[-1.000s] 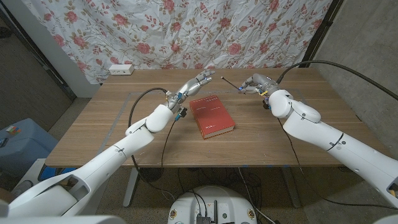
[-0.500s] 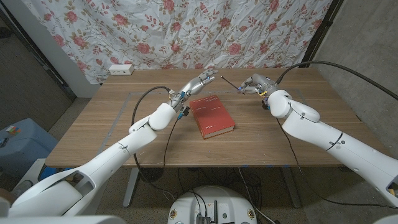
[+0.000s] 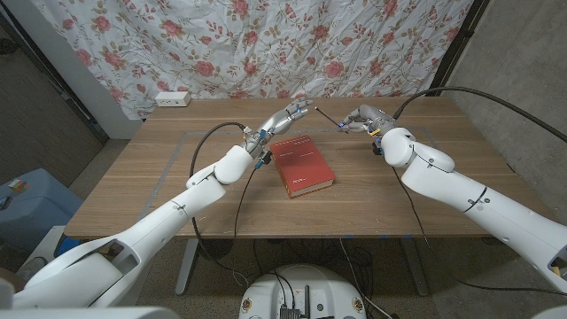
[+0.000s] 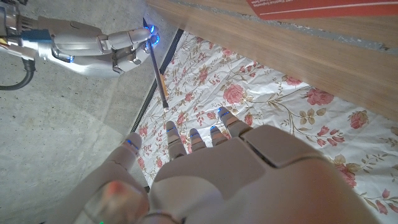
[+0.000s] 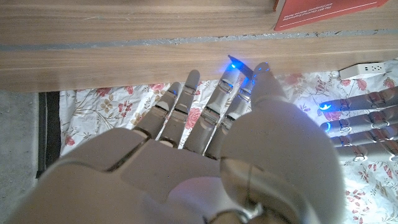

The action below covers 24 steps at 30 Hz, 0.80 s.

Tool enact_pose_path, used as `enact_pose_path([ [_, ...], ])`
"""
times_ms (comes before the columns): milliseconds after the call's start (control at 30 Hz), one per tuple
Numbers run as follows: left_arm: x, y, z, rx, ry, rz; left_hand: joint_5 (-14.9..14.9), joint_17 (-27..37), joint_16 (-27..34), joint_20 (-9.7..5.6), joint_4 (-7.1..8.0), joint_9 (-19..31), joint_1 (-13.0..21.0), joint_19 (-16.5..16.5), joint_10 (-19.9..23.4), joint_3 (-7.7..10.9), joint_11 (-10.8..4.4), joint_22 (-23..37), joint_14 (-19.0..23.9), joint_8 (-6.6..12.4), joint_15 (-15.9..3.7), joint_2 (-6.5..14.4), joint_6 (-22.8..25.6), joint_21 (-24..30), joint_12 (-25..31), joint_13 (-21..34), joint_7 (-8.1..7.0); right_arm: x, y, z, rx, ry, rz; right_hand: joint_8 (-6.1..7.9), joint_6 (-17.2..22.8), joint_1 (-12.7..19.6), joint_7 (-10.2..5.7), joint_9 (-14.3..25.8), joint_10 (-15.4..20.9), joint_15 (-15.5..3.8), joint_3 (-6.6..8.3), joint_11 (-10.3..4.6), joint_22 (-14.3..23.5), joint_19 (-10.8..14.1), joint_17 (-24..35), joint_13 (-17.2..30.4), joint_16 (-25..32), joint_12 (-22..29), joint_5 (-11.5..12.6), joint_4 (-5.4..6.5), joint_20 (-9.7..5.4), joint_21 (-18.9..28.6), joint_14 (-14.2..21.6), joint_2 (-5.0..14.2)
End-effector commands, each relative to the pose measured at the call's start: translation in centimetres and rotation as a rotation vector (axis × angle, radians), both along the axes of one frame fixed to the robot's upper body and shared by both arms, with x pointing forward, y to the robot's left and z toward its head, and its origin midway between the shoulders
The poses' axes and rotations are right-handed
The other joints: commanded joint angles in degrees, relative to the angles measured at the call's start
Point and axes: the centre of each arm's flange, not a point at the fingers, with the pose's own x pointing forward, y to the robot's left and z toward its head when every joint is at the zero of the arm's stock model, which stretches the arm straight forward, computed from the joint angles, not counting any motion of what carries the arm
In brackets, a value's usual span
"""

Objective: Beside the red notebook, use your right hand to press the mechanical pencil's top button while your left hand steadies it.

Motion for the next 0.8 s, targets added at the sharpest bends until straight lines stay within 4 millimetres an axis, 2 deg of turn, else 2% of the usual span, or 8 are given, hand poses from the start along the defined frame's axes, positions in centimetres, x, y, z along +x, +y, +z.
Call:
enact_pose_path([
  [33, 0.21, -0.23, 0.07, 0.004, 0.0, -0.001, 0.22, 0.08, 0.03, -3.03, 0.36, 0.16, 0.19, -0.42, -0.41, 0.06, -0.15, 0.15, -0.7, 0.1, -4.76, 1.26, -0.59, -0.08, 0.27, 0.09, -0.22, 0.15, -0.08, 0.16, 0.016, 0.001, -0.001, -0.11, 0.62, 0.01, 0.16, 0.05, 0.38, -7.69, -0.1, -0.1, 0.17, -0.06, 0.07, 0.24, 0.29, -0.12, -0.01, 0.08, 0.11, -0.07, 0.02, 0.69],
  [800, 0.48, -0.16, 0.21, 0.009, 0.002, -0.001, 0.31, 0.02, 0.19, -3.06, 0.44, 0.15, 0.38, -0.8, -0.62, 0.09, -0.06, 0.14, -0.94, 0.12, -4.64, 1.68, -0.73, 0.09, 0.43, 0.07, -0.22, 0.3, 0.17, 0.28, 0.028, 0.006, 0.002, -0.48, 0.99, -0.02, 0.18, 0.04, 0.53, -7.72, -0.14, -0.09, 0.17, -0.1, 0.03, 0.45, 0.49, 0.02, -0.08, -0.02, 0.23, -0.03, 0.19, 0.84],
])
